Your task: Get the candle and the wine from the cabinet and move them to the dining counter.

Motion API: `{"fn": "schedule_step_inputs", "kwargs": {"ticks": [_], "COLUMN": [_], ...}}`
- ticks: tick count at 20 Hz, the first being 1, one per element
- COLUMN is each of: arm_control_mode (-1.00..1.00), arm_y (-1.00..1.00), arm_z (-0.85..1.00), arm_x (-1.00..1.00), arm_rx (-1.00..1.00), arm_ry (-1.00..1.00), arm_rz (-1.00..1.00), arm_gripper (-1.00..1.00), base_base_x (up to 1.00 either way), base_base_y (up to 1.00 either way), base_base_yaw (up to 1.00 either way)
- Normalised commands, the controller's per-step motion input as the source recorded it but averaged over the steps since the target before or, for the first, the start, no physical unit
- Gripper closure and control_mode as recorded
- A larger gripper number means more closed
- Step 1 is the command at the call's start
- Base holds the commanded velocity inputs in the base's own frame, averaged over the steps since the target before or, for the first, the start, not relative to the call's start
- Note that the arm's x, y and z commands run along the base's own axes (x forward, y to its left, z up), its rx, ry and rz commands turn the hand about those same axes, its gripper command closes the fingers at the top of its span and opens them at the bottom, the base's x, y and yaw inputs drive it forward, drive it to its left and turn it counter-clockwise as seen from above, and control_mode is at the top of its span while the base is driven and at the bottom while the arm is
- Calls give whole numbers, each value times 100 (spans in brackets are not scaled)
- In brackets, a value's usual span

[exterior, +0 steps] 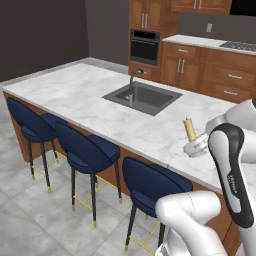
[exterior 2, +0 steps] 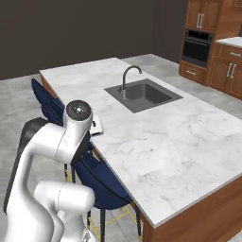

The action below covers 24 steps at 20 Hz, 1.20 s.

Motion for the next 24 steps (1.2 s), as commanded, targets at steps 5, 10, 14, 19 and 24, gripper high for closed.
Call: {"fn": "schedule_step_inputs", "kwargs": {"ticks": [5, 10, 14, 19, 24], "arm_control_mode": [-100, -100, -100, -100, -100], "arm_y": [-32, -1, -46, -36, -23], "arm_z": [-32, -37, -64, -75, -65], "arm_x": [54, 76, 54, 58, 71], "arm_rx": [1, 1, 7, 7, 13], "arm_ry": [0, 0, -1, -4, -6], "arm_rz": [0, -6, 0, 0, 0], "arm_gripper": [100, 100, 100, 100, 100], "base_base_x": [0, 0, 0, 0, 0], "base_base_y": [0, 0, 0, 0, 0], "base_base_yaw": [0, 0, 0, 0, 0]}}
